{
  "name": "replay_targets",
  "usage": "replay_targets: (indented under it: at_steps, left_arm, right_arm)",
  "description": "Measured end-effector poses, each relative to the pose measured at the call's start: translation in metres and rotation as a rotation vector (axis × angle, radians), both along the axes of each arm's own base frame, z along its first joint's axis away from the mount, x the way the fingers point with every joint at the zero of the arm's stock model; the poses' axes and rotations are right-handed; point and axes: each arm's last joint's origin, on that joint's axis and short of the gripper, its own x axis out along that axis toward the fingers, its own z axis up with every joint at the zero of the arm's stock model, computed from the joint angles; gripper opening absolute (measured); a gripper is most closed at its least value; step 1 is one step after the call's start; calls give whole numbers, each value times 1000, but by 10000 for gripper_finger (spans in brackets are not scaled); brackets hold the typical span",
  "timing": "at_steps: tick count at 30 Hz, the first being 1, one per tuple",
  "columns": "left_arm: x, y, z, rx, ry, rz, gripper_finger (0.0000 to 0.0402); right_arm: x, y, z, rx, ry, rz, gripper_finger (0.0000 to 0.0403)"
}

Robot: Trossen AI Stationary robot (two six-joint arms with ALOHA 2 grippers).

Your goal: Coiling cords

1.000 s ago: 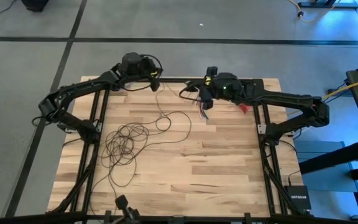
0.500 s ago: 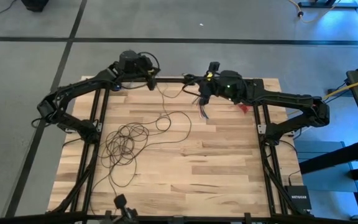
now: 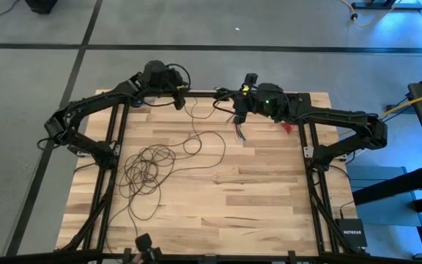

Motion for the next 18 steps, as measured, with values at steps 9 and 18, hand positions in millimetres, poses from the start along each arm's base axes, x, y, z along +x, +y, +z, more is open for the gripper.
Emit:
replay_targets:
  at_steps: [9, 18]
  left_arm:
    - [-15, -15, 46, 40, 208, 47, 156]
    - [-4, -26, 61, 150, 98, -26, 145]
  right_arm:
    - [-8, -14, -9, 82, 65, 8, 3]
    - [-9, -12, -14, 142, 100, 70, 3]
